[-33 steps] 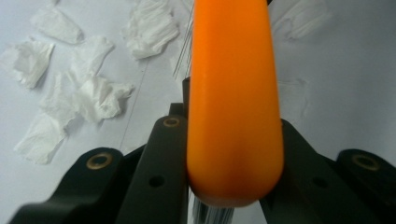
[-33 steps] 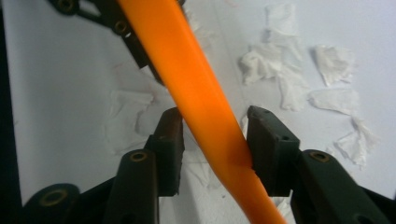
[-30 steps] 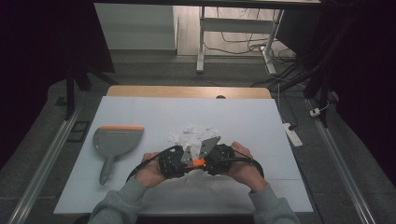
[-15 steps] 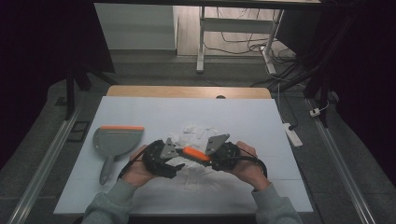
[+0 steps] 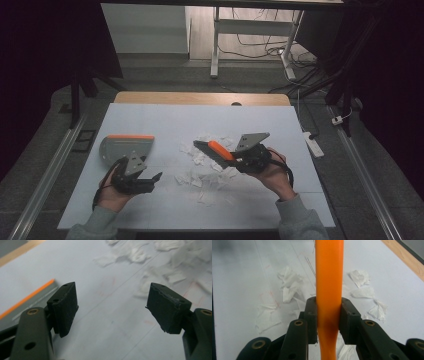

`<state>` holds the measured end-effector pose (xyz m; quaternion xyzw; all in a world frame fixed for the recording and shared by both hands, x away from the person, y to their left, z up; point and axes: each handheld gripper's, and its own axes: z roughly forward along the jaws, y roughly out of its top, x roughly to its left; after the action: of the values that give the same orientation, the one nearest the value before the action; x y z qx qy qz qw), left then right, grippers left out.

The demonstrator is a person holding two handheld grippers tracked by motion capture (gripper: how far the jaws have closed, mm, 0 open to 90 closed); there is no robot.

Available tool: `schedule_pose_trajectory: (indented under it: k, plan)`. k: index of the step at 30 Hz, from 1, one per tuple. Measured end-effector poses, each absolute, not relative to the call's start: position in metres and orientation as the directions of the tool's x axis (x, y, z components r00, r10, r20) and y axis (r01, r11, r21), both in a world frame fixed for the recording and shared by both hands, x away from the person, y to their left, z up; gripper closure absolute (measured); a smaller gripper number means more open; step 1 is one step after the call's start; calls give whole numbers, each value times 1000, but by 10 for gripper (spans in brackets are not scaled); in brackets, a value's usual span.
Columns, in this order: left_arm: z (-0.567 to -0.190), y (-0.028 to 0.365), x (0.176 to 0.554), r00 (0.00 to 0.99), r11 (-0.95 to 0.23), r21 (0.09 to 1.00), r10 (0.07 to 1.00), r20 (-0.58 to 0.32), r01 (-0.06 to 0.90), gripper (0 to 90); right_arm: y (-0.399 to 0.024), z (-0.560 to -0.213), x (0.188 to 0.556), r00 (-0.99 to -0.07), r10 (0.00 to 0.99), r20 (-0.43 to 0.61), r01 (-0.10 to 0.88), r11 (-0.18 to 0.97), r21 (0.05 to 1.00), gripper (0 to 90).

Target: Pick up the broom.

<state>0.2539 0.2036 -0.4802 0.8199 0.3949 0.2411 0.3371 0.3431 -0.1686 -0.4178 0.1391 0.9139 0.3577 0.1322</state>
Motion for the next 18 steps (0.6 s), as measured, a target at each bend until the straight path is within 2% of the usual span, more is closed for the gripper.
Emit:
schedule_pose_trajectory:
  k: [4, 12, 18]
  plan:
    - [-487, 216, 256, 556, -428, 747, 826, 94, 509, 261, -173, -416, 349, -914, 384, -133, 179, 676, 715, 706]
    - [-494, 218, 260, 576, -431, 730, 815, 62, 531, 258, -189, -414, 355, -869, 481, -117, 250, 630, 735, 707]
    - [-492, 217, 259, 569, -429, 735, 819, 71, 525, 249, -201, -412, 361, -835, 539, -109, 285, 594, 753, 706]
